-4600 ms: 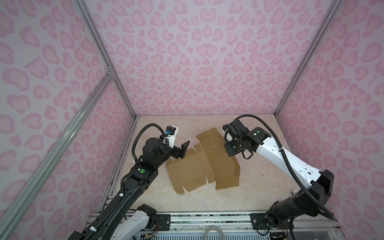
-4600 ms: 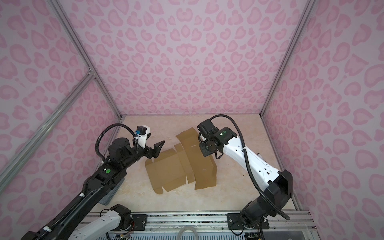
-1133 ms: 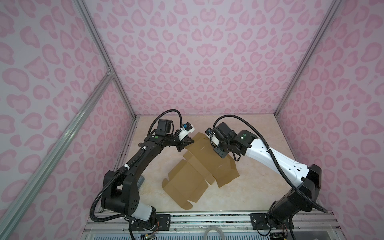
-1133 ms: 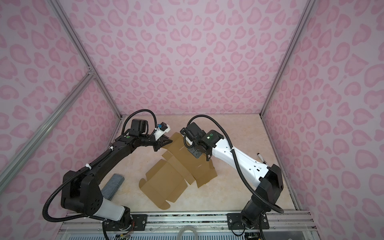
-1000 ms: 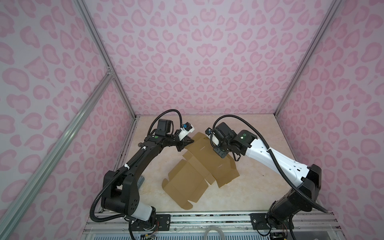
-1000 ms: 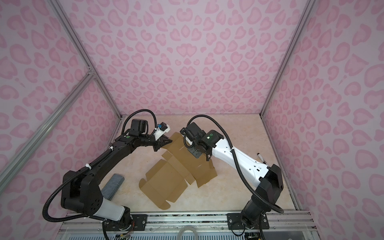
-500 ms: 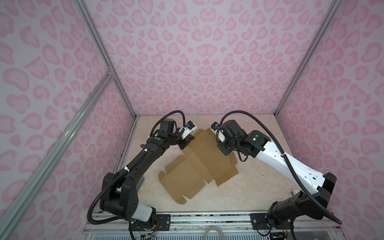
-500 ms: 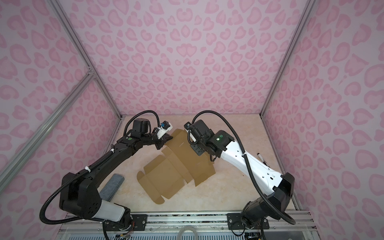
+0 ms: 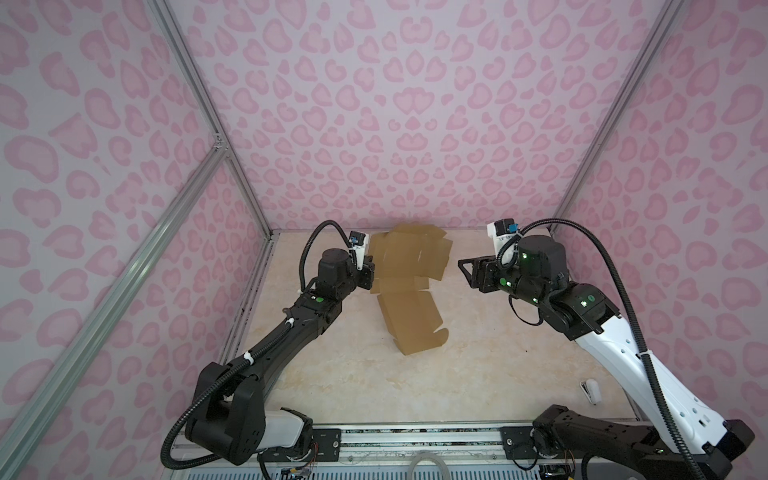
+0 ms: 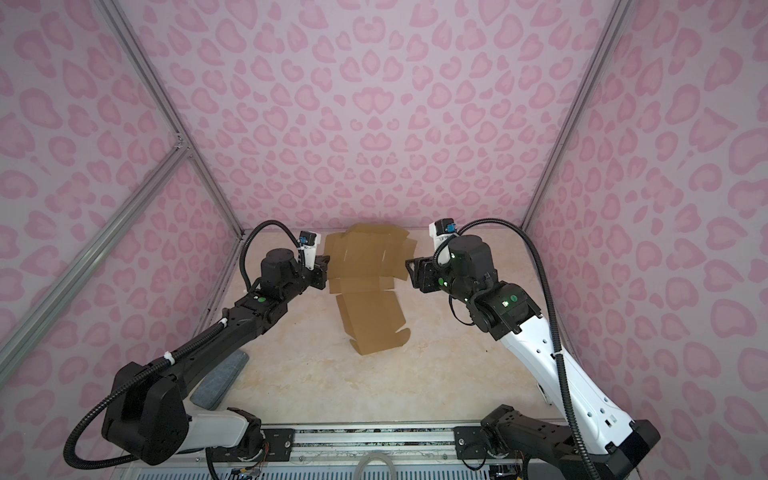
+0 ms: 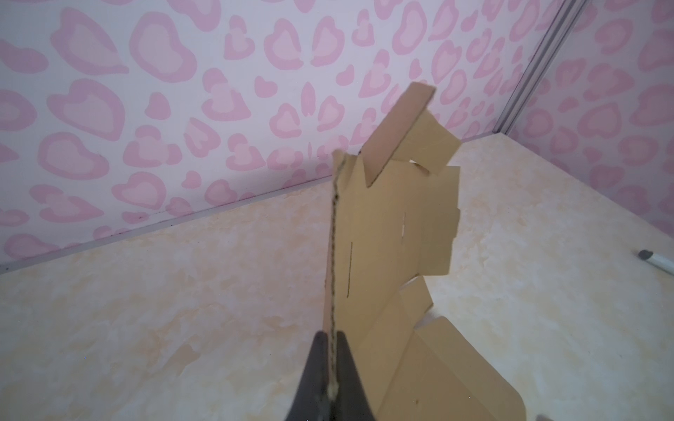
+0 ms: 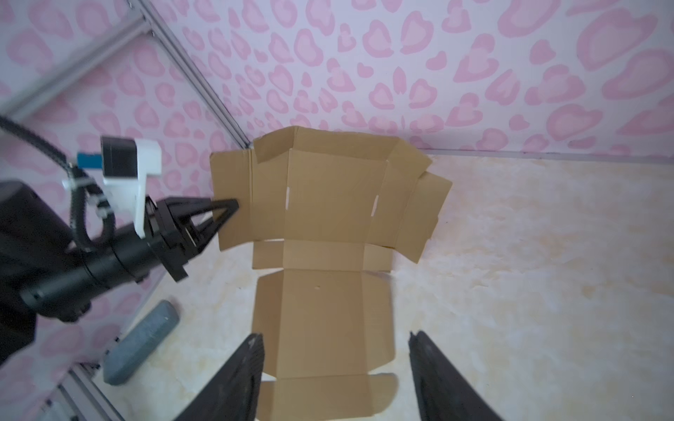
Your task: Fold the paper box
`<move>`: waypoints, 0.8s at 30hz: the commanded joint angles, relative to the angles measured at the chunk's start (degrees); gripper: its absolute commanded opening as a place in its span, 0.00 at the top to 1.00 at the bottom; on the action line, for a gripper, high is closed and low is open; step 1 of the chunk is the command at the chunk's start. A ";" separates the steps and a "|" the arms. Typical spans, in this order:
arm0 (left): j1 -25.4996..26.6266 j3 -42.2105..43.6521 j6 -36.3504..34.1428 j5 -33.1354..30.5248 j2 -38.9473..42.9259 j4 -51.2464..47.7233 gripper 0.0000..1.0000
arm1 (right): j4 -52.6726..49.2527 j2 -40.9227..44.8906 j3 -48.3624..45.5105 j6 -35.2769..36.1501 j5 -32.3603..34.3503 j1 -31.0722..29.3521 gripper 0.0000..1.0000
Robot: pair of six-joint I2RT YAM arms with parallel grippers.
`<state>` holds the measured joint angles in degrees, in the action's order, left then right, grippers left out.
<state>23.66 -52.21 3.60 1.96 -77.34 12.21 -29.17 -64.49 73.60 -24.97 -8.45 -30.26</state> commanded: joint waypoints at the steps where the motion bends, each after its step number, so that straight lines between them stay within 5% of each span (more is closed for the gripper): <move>1: 2.98 5.48 7.08 -7.62 2.55 15.61 0.97 | 18.85 1.51 -6.54 -21.91 -9.86 0.58 0.32; 5: 6.49 12.98 6.09 -10.77 4.83 23.84 0.97 | 32.09 -0.11 -13.92 -39.90 -10.88 0.72 0.32; 8: 7.49 17.31 4.72 -10.70 6.31 27.49 0.97 | 35.57 -3.01 -15.66 -47.14 -9.46 1.04 0.32; 24: 13.93 25.60 -4.16 -10.63 7.73 33.71 0.97 | 37.27 -19.17 -8.48 -55.85 -5.78 1.58 0.32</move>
<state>37.01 -27.07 1.56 -8.14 -70.13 41.43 6.13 -82.67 64.31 -79.94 -15.84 -28.73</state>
